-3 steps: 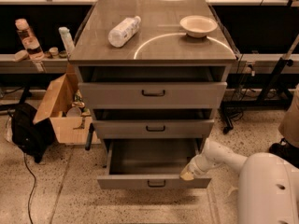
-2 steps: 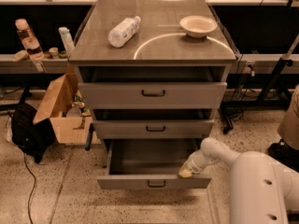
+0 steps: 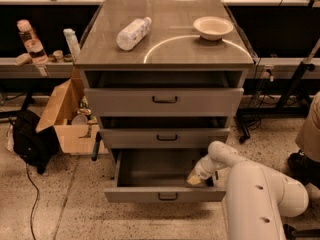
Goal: Open bottom drawer
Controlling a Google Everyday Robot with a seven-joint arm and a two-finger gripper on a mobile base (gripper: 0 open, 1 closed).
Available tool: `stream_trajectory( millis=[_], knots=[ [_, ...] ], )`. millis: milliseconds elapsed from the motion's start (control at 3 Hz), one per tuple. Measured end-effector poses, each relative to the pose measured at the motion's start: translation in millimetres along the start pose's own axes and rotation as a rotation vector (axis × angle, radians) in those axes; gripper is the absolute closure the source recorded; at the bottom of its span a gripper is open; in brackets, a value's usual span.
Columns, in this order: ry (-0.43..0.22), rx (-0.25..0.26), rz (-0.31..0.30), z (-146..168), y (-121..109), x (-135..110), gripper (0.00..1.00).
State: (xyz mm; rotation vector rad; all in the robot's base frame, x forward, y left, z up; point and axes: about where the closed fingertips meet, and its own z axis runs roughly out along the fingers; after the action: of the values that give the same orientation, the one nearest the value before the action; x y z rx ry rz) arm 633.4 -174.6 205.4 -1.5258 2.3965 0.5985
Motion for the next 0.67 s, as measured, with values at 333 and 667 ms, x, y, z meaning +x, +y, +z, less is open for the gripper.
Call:
stream_trajectory(
  millis=[333,667],
  knots=[
    [0.015,-0.050,0.011,20.5,1.9,11.7,1.00],
    [0.015,-0.060,0.026,22.0,4.4,17.9,1.00]
  ],
)
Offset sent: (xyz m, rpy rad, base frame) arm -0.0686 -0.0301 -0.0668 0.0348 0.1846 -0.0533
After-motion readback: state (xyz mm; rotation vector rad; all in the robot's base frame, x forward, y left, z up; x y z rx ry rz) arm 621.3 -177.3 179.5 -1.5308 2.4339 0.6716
